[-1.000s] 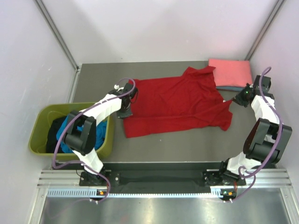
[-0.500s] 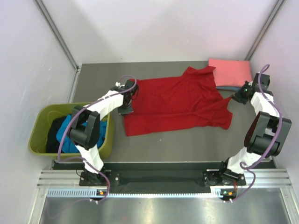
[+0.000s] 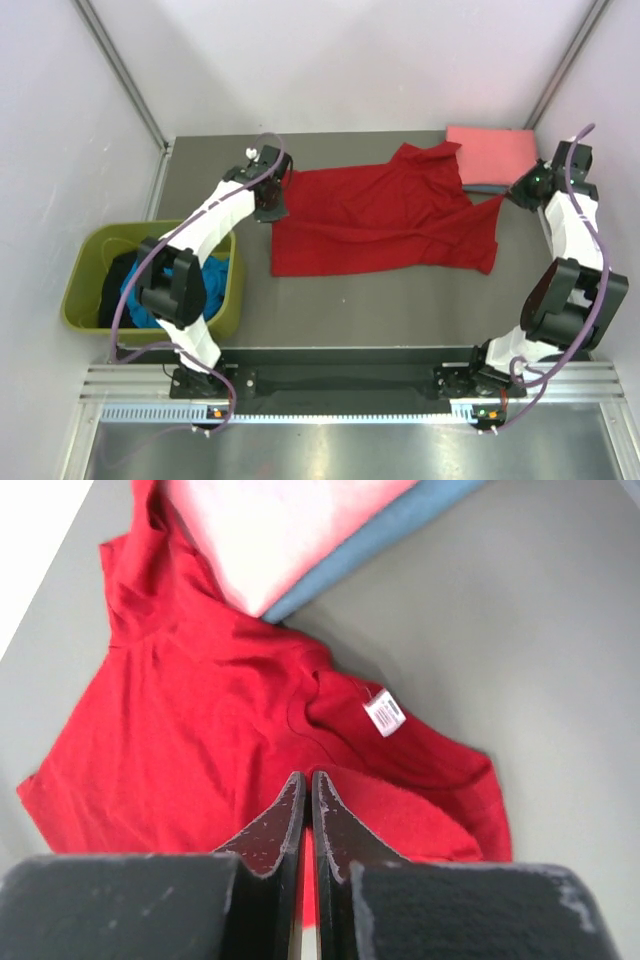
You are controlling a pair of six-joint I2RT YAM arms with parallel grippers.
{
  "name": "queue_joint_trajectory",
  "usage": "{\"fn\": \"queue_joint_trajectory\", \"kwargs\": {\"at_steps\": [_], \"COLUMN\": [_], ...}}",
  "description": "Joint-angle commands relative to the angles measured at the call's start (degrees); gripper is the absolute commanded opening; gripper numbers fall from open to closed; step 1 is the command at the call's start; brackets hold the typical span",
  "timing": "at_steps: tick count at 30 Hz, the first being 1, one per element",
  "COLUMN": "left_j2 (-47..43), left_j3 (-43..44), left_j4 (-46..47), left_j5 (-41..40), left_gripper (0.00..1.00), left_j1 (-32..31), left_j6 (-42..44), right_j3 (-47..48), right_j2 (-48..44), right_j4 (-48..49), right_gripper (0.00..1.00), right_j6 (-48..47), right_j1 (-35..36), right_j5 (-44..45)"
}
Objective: Fold and stack the t-shirts
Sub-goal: Flatten the tshirt out
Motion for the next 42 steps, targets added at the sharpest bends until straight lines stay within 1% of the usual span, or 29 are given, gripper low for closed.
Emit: {"fn": "queue_joint_trajectory", "kwargs": {"at_steps": [1,3,5,8,9,10,11,12,14,15,17,18,19,20,22,25,27,28,29,30,32,34,35,37,38,39,40,41,42], "left_j2": [-5.23,-7.78,-9.62,-10.51,-10.25,-9.11,-8.41,-7.44,-5.85,-5.85,-7.34,-8.30,-10.05,-10.77,-12.61,-14.98,-16.04,-16.66,-16.49,-15.96,-15.52,-13.68,-12.80,-10.69,-10.25,-10.77,-11.12,-11.56,-11.91], "left_j3": [1.74,1.47,2.87,12.78,20.12,24.37,28.76,37.51,44.51,48.37,49.29,48.33,47.97,47.79,47.27,46.21,44.29,43.67,43.66,44.79,45.42,46.12,46.64,46.21,43.60,41.05,38.15,32.03,29.10], "left_j4": [-2.90,-2.99,-3.08,-3.60,-3.43,-3.51,-3.78,-3.95,-2.73,-1.51,4.02,5.70,7.10,8.77,8.88,8.26,9.57,9.84,9.58,8.01,6.95,5.37,4.23,0.11,-1.04,-1.40,-1.32,-1.06,-0.79], "left_j5": [3.23,2.79,1.92,0.07,-0.63,-0.90,-0.99,-1.60,-3.01,-3.88,-6.08,-6.35,-5.66,-4.60,-2.06,-0.64,0.41,0.33,0.15,-0.11,-0.99,-1.70,-1.26,3.47,5.84,11.26,13.40,16.56,21.02], "left_gripper": [0.00,0.00,0.00,0.00,0.00,0.00,0.00,0.00,0.00,0.00,0.00,0.00,0.00,0.00,0.00,0.00,0.00,0.00,0.00,0.00,0.00,0.00,0.00,0.00,0.00,0.00,0.00,0.00,0.00], "left_j1": [-0.48,-0.48,-0.40,-0.13,0.04,0.13,0.22,0.31,0.31,0.22,0.31,0.39,0.39,0.39,0.39,0.31,0.39,0.39,0.39,0.39,0.39,0.83,1.01,1.18,1.10,1.10,1.10,1.10,1.10], "left_j6": [1.96,2.57,3.54,4.86,5.30,5.82,6.00,6.09,6.18,6.09,6.01,6.01,6.01,6.01,5.83,5.22,5.21,5.48,5.83,6.61,7.49,8.90,8.91,7.77,7.24,6.37,5.92,5.66,5.22], "right_j3": [-5.17,-6.68,-5.64,3.56,7.07,15.37,19.98,28.99,36.61,40.38,41.56,42.17,44.27,45.50,49.11,47.55,46.31,47.79,49.98,52.35,50.63,49.30,49.30,43.79,35.23,30.80,26.92,21.14,18.56], "right_j2": [-5.11,-6.95,-7.49,-8.90,-9.16,-9.16,-8.99,-8.29,-7.15,-7.14,-7.40,-7.49,-7.41,-7.32,-7.75,-11.52,-13.47,-13.21,-12.25,-12.50,-14.51,-13.57,-13.38,-14.69,-18.18,-20.04,-21.63,-23.38,-23.92], "right_j4": [-4.35,-4.17,-3.91,-2.77,-2.42,-2.50,-2.67,-3.37,-3.03,0.02,5.12,9.32,10.41,10.51,6.66,5.06,4.19,1.66,-1.41,-5.19,-6.89,-9.87,-14.06,-15.68,-14.20,-12.88,-12.00,-12.34,-12.78], "right_gripper": [0.00,0.00,0.00,0.00,0.00,0.00,0.00,0.00,0.00,0.00,0.00,0.00,0.00,0.00,0.00,0.00,0.00,0.00,0.00,0.00,0.00,0.00,0.00,0.00,0.00,0.00,0.00,0.00,0.00], "right_j6": [0.32,0.32,2.15,6.98,8.39,9.45,11.55,12.62,15.25,16.31,18.94,19.22,19.04,18.09,15.89,14.48,14.38,17.52,18.42,18.08,17.64,15.72,15.09,11.94,11.23,10.52,8.52,7.28,6.05], "right_j1": [-0.40,-2.41,-5.76,-5.68,-5.33,-5.06,-5.06,-4.97,-5.15,-5.15,-5.41,-5.50,-5.67,-5.76,-6.11,-7.08,-7.08,-8.74,-10.23,-10.68,-10.77,-12.26,-12.79,-13.32,-13.24,-13.23,-13.32,-13.24,-13.23], "right_j5": [4.22,5.37,2.67,-4.19,-6.90,-7.54,-7.72,-6.68,-4.05,-3.68,-5.25,-9.61,-12.09,-15.42,-16.25,-13.53,-9.49,-10.09,-12.27,-11.25,-5.39,-5.26,-5.61,-5.53,-4.57,-3.51,-2.37,0.77,2.11]}}
